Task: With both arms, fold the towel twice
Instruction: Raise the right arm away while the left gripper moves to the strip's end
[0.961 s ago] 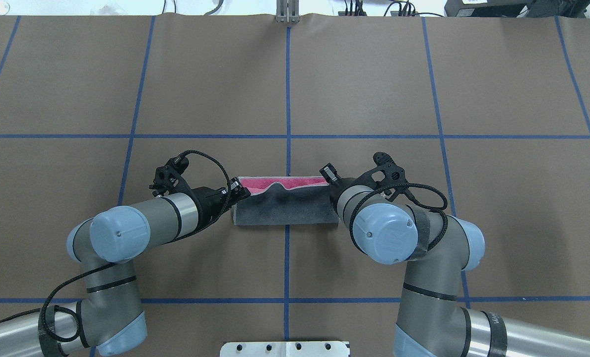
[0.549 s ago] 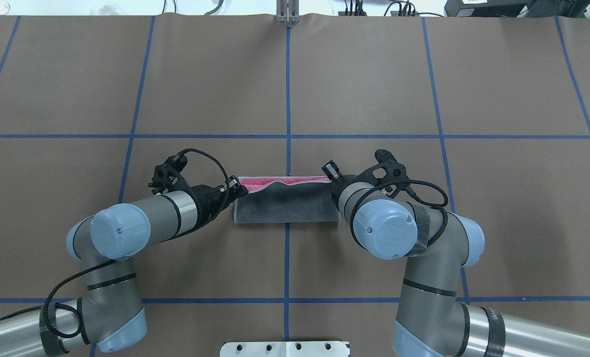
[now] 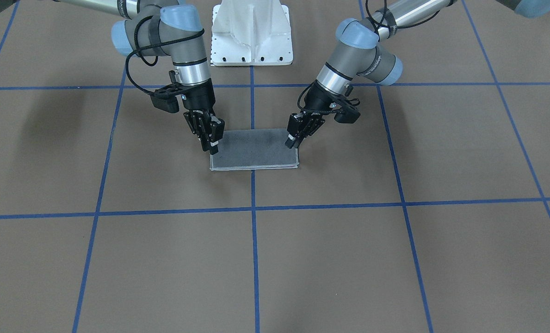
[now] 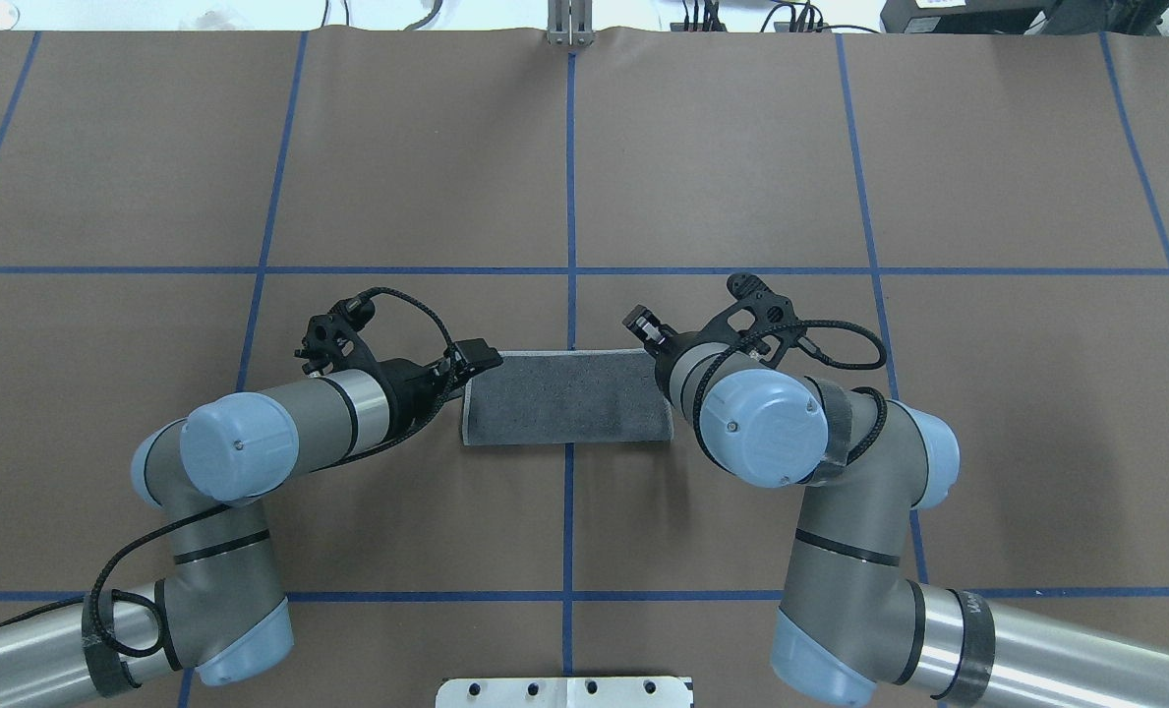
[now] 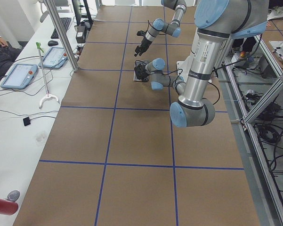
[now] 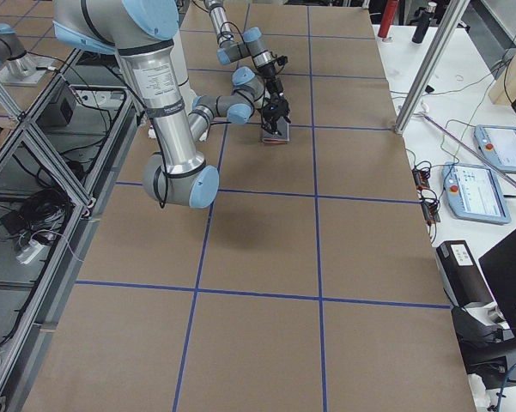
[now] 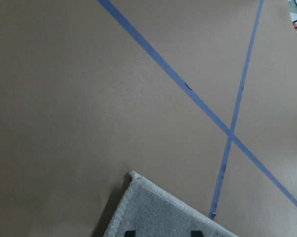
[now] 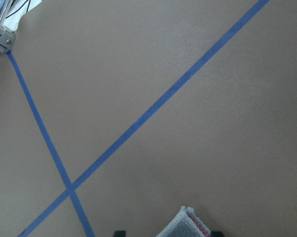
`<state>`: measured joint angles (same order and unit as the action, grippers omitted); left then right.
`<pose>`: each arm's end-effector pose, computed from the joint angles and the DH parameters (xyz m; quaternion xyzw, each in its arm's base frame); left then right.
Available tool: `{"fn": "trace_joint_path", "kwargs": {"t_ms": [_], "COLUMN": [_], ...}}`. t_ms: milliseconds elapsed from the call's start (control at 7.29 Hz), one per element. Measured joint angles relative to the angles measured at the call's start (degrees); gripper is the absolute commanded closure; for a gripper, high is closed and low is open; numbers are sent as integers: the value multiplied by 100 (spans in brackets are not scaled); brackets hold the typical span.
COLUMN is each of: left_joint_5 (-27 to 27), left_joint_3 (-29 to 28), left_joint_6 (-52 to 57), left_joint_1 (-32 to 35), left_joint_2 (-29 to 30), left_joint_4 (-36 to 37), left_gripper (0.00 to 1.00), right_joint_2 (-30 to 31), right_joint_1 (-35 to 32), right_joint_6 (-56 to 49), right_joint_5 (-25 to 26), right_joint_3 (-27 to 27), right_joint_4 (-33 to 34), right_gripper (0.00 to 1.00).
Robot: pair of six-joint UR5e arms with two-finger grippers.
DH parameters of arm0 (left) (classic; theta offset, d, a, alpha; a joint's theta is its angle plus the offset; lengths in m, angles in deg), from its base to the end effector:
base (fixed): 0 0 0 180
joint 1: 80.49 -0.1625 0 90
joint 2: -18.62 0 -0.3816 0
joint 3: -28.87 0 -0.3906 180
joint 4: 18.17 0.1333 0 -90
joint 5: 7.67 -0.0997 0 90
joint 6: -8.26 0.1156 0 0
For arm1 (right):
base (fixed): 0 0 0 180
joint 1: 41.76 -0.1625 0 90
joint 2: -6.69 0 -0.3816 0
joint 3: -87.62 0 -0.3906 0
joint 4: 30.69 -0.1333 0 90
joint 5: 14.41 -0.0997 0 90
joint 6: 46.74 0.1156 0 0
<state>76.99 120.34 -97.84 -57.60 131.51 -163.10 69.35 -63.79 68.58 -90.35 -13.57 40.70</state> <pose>0.5298 -0.3800 0.2764 0.0735 0.6341 -0.2847 0.7152 -0.5226 -0.3856 0.2353 0.0938 -0.4775 0.4036 0.7748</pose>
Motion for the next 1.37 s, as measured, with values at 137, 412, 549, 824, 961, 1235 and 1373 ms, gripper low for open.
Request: {"fn": "trace_joint_path", "kwargs": {"t_ms": [137,412,549,824,961,1235,1373], "left_joint_5": [264,932,1185,1365,1370,1360,1346], "left_joint_3": [8,67,119,166,173,166,154], "left_joint_6": [71,524,676,667,489,120,-61], "left_joint_1": [94,337,418,440,415,364,323], "left_joint_2": [-1,-61,-140,-223,-229,-230,-227], "left_joint_4": [0,-6,-8,-23,-40,-51,-50], "left_gripper": [0,0,0,0,0,6,7], "right_joint_2": [-11,-2,25,165,230,306,361], "right_joint_1": [-134,-592,-878,-1579,-1953,-2680,-3034], "right_joint_6": [-183,-821,-1253,-2489,-3300,-4851,-5705], "right_joint_5": [-232,-913,-1315,-2264,-2723,-3480,-3768], "right_joint_3": [-23,-77,-103,-115,-112,-102,-86], "right_joint_4": [2,30,51,222,439,978,1226], "right_gripper": [0,0,0,0,0,0,0]}}
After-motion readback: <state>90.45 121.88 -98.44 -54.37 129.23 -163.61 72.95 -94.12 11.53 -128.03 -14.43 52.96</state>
